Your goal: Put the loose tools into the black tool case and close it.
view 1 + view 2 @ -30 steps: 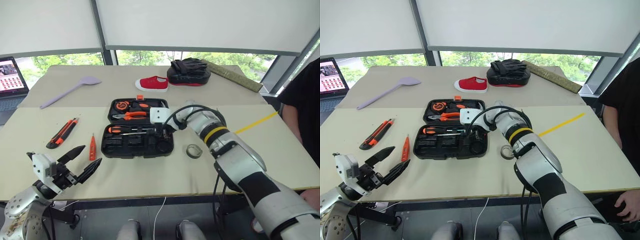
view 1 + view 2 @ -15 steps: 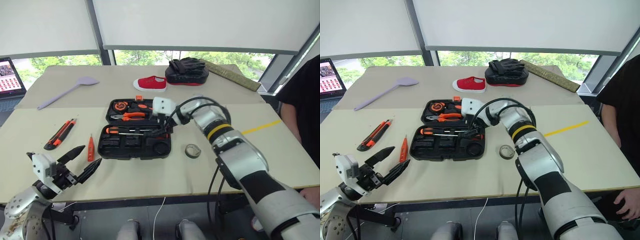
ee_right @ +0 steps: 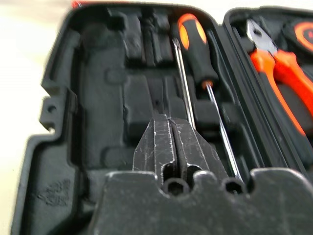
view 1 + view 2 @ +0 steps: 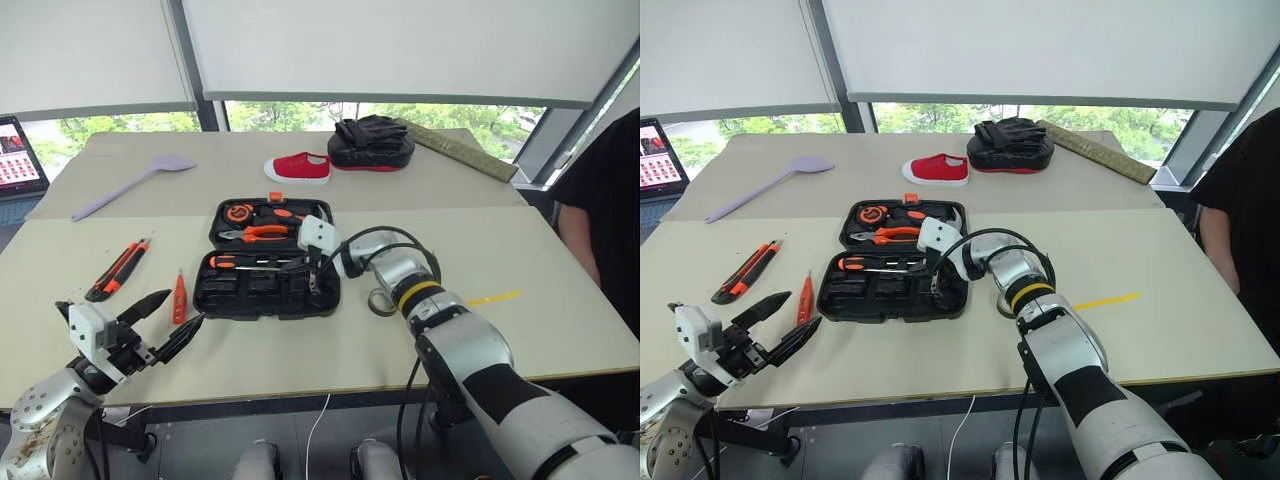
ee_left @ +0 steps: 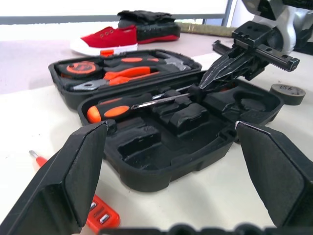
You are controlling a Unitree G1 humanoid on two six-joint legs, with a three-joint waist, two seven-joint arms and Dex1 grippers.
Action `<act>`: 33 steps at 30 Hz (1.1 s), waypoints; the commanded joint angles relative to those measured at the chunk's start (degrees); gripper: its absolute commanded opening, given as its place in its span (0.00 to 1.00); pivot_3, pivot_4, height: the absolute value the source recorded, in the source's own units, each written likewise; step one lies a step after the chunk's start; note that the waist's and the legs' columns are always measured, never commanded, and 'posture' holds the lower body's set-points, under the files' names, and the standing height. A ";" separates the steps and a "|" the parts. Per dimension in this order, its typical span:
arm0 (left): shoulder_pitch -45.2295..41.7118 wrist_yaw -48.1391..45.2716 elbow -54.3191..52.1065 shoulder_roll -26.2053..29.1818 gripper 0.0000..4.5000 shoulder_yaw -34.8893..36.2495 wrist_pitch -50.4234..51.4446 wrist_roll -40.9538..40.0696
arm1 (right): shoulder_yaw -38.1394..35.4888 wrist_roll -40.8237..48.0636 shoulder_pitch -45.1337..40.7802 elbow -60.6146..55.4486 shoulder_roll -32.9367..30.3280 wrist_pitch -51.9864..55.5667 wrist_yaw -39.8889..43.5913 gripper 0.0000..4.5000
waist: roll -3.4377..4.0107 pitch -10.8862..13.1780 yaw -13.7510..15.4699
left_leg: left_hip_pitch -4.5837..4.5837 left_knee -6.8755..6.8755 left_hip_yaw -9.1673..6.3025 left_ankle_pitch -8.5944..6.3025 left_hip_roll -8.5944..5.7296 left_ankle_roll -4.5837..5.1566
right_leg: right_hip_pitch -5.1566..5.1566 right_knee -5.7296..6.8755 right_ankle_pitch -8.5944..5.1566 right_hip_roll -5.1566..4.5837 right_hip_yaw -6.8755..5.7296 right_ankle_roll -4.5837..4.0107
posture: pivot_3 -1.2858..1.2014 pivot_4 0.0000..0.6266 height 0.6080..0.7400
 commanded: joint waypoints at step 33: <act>4.56 4.78 -7.72 1.42 1.00 2.77 2.75 -0.15 | -0.64 -4.10 -1.71 4.89 2.87 4.63 -7.94 0.01 | 0.00 0.00 -0.18 | 0.10 -0.30 0.01 0.02 0.01 -0.08 | -0.07 0.01 -0.08 0.01 0.00 -0.14 | 0.52 0.24 1.00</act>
